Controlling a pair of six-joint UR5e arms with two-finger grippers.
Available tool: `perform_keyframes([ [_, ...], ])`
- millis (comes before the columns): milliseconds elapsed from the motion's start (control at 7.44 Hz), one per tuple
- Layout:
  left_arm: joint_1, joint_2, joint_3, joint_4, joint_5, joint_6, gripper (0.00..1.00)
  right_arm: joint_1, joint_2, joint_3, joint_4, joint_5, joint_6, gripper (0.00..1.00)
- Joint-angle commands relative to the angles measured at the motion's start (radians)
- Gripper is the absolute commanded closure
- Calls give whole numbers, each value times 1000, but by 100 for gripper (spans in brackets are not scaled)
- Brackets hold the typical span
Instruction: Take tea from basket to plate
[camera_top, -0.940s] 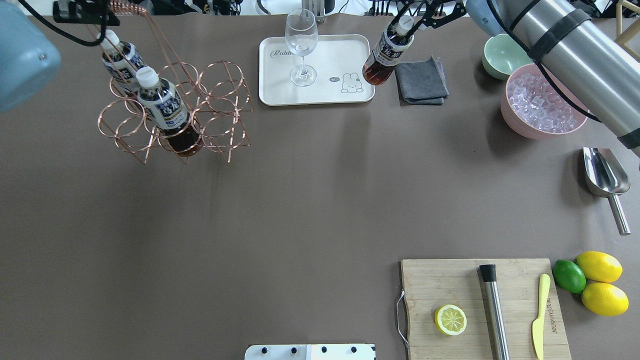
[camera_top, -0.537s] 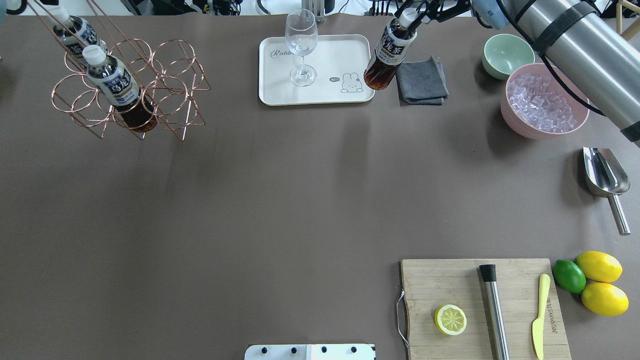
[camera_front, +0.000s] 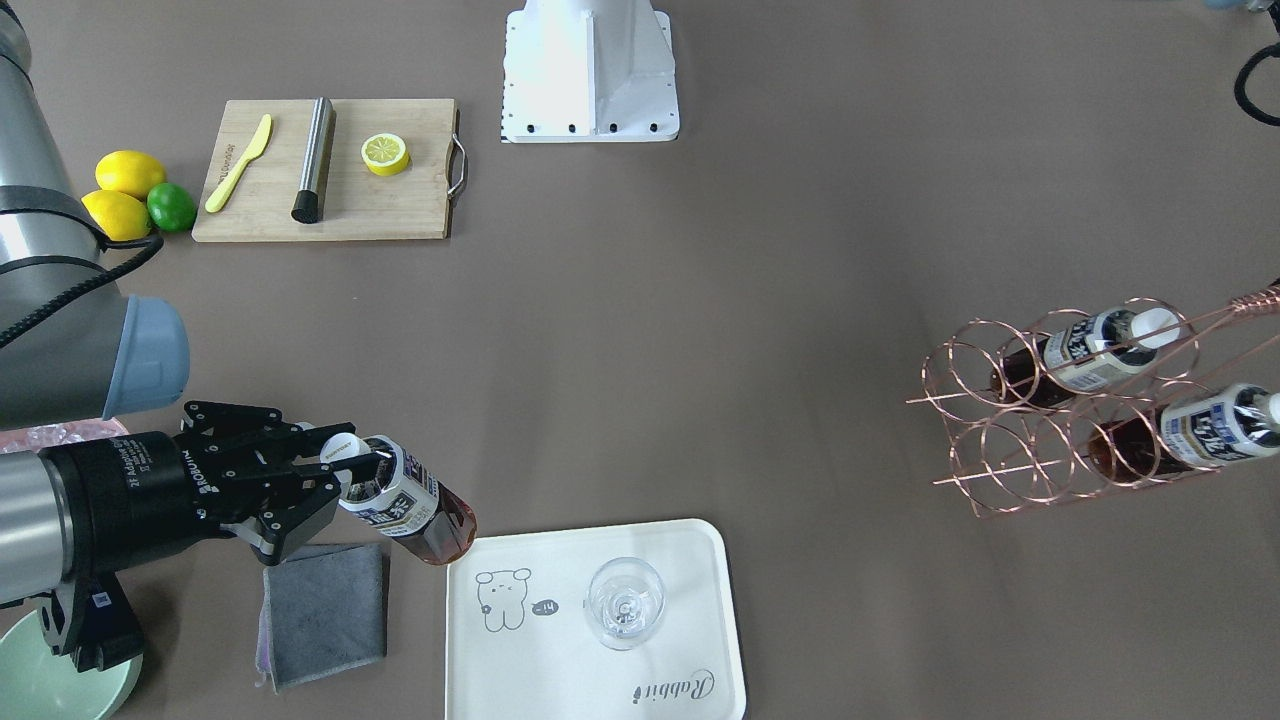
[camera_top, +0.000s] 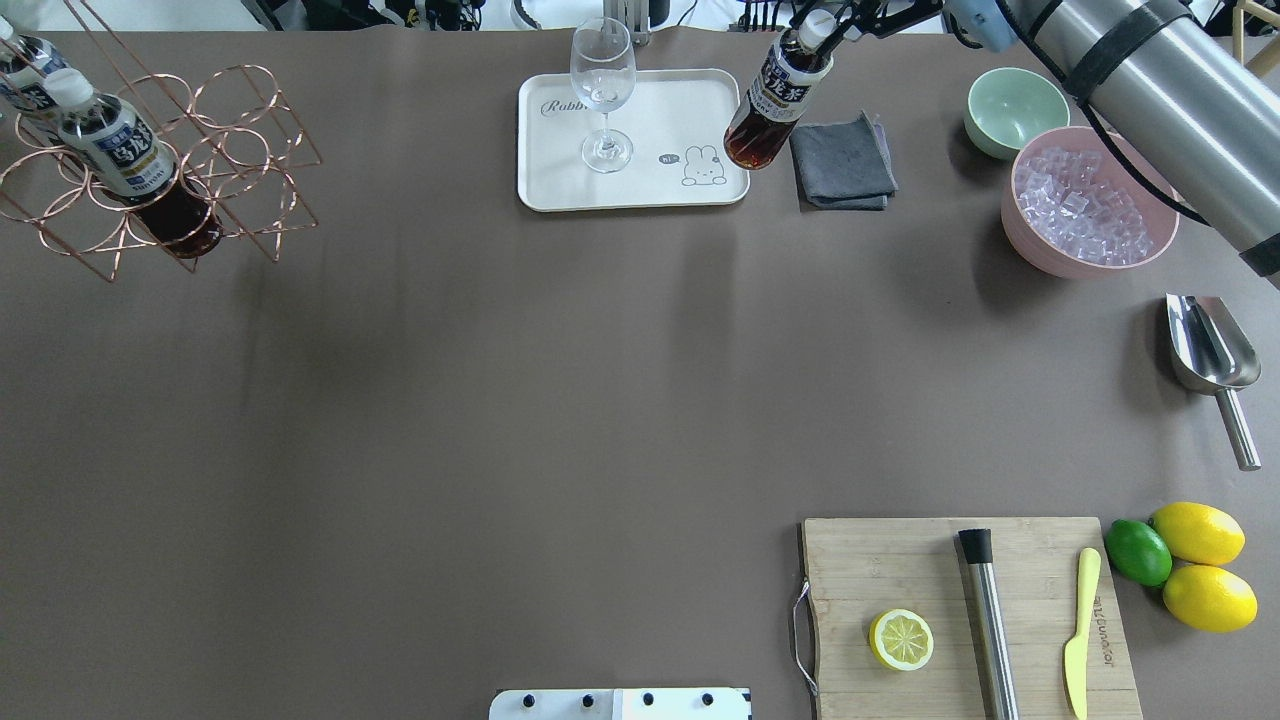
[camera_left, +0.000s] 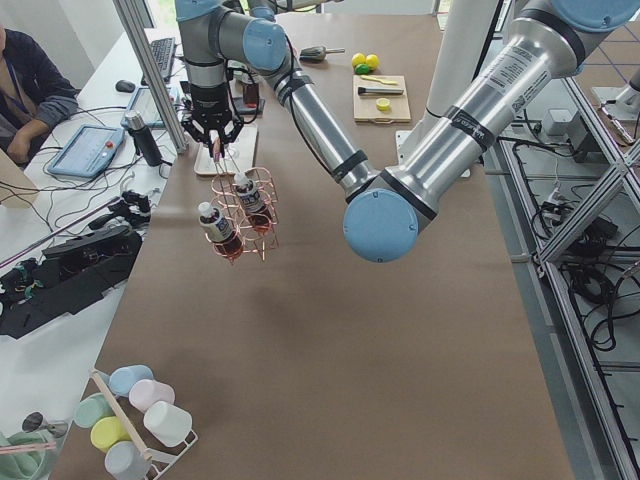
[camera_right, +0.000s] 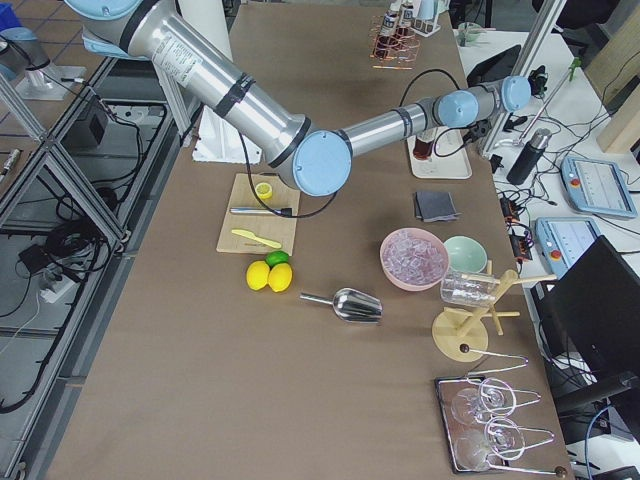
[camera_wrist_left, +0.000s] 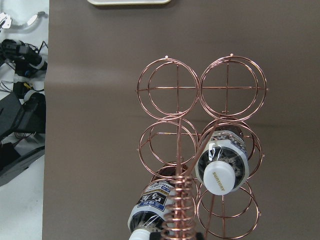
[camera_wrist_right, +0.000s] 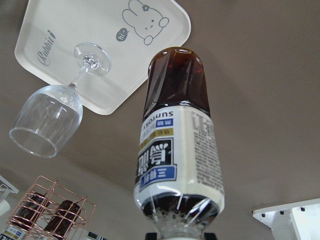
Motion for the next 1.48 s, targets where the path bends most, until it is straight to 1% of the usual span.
perform_keyframes([
  [0,-72,11,115,-70,-10,34,100,-5,1,-23,0,-16,-75,100],
  [134,-89,11,172,-125,-13,36,100,-11,1,-17,4,-22,-157,100],
  [269,-98,14,223,-175,-21,55,100,-22,23,12,32,-122,-222,100],
  [403,-101,19,266,-211,-37,87,100,-47,43,51,61,-213,-230,100],
  [537,-106,19,310,-257,-39,124,100,-50,47,84,132,-300,-241,100],
  [672,-108,19,344,-291,-39,160,100,-51,50,93,164,-339,-243,100],
  [940,-108,19,390,-347,-39,232,100,-51,48,113,162,-399,-296,100],
  [1075,-108,21,416,-380,-39,259,100,-48,45,115,162,-437,-378,100],
  [1343,-104,19,449,-408,-39,284,100,-73,47,115,164,-570,-523,100],
])
